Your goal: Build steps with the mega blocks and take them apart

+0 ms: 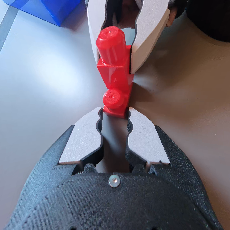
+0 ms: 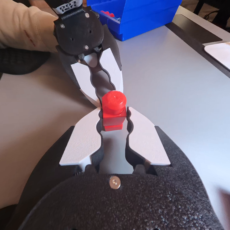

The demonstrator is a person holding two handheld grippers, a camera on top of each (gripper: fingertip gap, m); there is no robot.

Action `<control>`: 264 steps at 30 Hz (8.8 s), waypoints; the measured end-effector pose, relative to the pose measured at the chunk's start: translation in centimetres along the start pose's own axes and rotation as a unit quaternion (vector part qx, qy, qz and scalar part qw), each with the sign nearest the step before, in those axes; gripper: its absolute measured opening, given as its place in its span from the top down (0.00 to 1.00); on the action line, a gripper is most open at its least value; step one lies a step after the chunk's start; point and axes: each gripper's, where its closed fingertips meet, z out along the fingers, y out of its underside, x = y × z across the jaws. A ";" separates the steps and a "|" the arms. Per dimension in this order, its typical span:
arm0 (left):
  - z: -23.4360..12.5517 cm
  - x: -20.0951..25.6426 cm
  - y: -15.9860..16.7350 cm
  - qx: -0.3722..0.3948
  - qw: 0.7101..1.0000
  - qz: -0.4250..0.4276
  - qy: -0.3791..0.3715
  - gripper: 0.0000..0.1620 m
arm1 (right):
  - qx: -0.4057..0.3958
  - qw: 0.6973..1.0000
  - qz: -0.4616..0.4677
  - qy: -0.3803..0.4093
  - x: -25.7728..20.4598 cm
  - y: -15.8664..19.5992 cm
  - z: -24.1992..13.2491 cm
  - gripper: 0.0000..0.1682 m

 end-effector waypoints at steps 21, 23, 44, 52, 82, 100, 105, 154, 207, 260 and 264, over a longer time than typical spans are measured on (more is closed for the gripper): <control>-0.7 1.4 -0.7 0.019 0.998 0.017 0.049 0.79 | -0.084 0.995 -0.041 -0.024 -1.4 0.7 0.5 0.78; -0.9 1.7 -0.8 0.024 0.998 0.014 0.058 0.79 | -0.084 0.995 -0.048 -0.030 -1.6 0.7 0.4 0.78; -2.3 1.6 -1.2 0.019 0.999 0.031 0.037 0.79 | -0.047 0.997 -0.062 -0.012 -2.2 -1.8 -0.8 0.73; -2.3 2.6 -1.4 0.020 0.998 0.053 0.042 0.79 | -0.079 0.993 -0.078 -0.025 -3.7 -2.2 -1.0 0.83; -3.0 0.6 -2.5 0.072 0.997 0.005 -0.031 0.81 | -0.142 0.747 0.382 0.526 21.5 9.5 -21.4 0.77; -1.9 0.8 -0.9 0.042 0.999 0.002 -0.018 0.81 | -0.476 0.840 0.004 0.260 21.1 8.7 -22.8 0.66; -1.9 0.6 -0.5 0.041 0.999 -0.004 -0.017 0.81 | -0.495 0.841 0.045 0.215 20.7 10.6 -22.4 0.79; -35.2 -33.7 29.1 -0.551 0.701 0.043 -0.451 0.97 | 0.125 0.976 0.055 0.169 3.0 -4.9 -1.5 0.85; -21.9 -18.2 23.1 -0.383 0.907 -0.142 -0.103 0.65 | -0.043 0.994 -0.061 0.085 -0.9 -0.5 2.5 0.75; -3.7 2.8 -0.4 0.092 0.984 -0.077 0.132 0.77 | -0.178 0.975 -0.058 0.124 1.0 3.9 1.2 0.79; -2.9 3.3 0.4 0.048 0.990 -0.054 0.118 0.77 | -0.157 0.982 -0.035 0.102 0.7 3.6 1.2 0.79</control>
